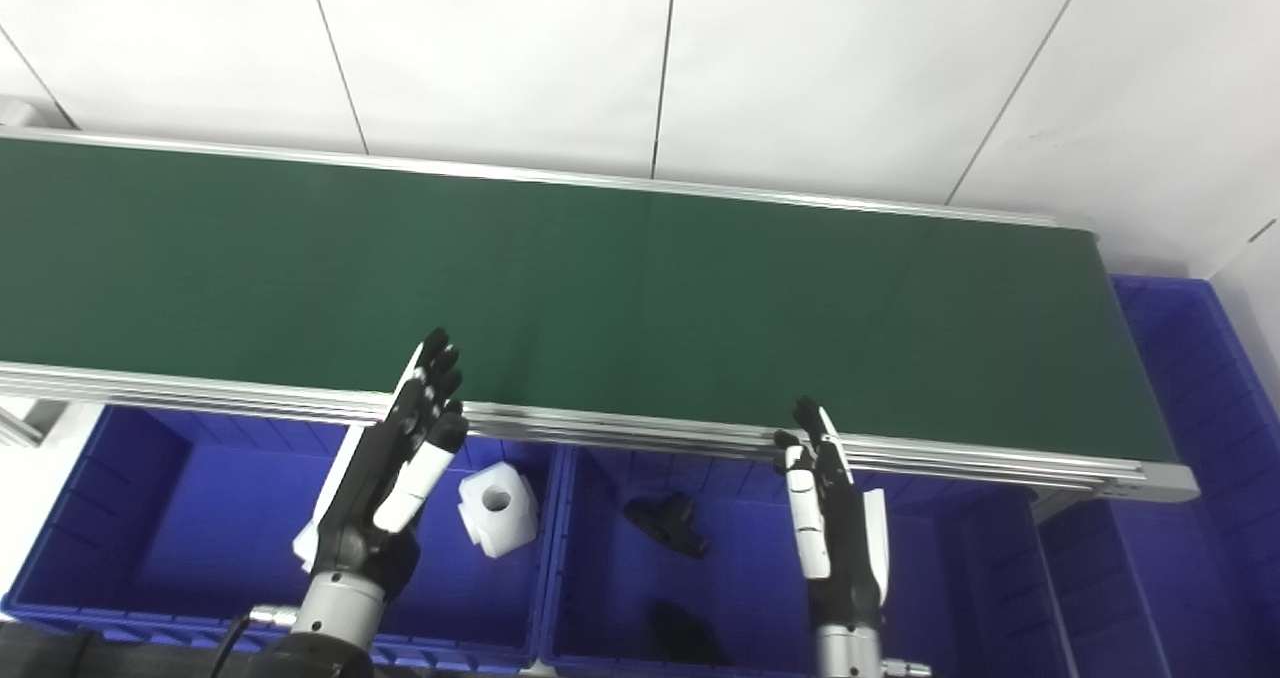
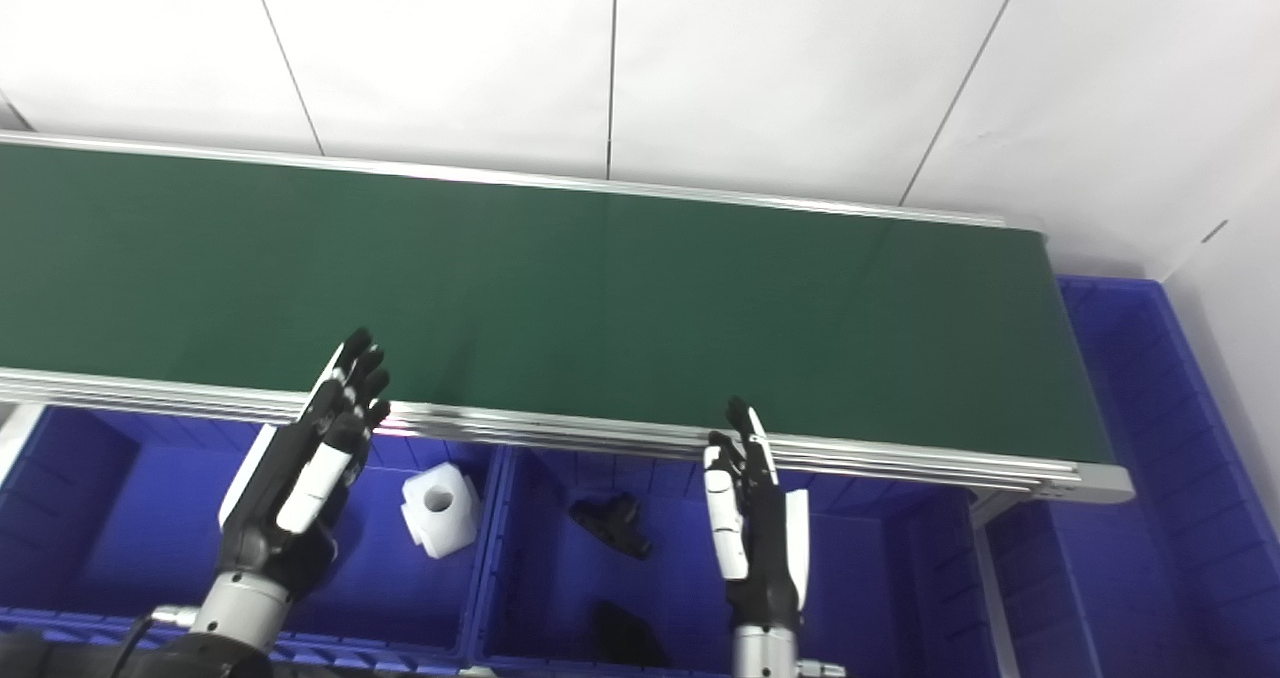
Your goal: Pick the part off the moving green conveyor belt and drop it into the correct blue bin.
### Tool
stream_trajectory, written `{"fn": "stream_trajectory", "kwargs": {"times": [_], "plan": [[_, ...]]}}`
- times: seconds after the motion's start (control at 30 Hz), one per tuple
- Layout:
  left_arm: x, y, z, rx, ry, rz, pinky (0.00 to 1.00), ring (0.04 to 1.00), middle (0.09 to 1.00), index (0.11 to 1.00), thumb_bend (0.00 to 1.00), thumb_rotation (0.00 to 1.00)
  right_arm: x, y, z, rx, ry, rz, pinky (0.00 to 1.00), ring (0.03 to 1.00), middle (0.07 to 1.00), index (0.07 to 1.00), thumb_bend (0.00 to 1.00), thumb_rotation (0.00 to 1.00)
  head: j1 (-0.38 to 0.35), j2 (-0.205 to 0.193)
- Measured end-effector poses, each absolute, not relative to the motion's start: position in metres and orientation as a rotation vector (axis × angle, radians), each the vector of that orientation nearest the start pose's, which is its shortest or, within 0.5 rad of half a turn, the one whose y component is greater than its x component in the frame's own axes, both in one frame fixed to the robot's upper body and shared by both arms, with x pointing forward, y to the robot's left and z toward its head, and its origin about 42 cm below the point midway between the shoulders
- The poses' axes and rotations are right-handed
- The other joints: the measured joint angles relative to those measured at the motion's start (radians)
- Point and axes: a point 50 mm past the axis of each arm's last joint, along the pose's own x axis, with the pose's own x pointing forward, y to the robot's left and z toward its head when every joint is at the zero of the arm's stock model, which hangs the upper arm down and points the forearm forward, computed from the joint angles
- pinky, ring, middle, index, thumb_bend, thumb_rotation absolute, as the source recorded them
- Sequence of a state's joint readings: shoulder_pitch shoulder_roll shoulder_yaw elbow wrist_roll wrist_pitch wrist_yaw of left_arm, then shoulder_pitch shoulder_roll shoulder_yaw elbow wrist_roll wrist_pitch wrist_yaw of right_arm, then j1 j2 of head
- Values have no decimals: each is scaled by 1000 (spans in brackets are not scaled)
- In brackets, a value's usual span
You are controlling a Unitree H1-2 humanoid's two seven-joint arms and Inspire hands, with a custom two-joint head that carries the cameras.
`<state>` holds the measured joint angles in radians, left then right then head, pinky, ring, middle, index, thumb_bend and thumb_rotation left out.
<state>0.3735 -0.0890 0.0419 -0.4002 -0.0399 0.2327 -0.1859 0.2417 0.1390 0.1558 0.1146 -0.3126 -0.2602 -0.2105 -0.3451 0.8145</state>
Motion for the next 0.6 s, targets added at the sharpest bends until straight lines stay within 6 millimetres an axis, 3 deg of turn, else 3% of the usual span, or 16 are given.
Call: {"fn": "stream_trajectory", "kwargs": {"times": [0.1,0.17,0.33,0.6], "plan": [[163,218,77,-92,213,-37,1000,1000,1000,1000,738,696,195,-135,35,-163,32,-61,776,862,933,923,573,1000,-113,-15],[160,227,64,-56,221,-52,1000,1000,1000,1000,739,682,195,-135,35,-165,31,-66,788,869,937,923,573,1000,-114,-15],[163,239,60,2,158,-73,1000,999,1000,1000,742,663,195,-135,33,-168,28,-77,808,872,938,919,565,999,-132,-37],[163,224,57,21,97,-98,1000,1000,1000,1000,779,709,194,-135,33,-173,26,-76,797,863,933,920,571,1000,-69,-60]]}}
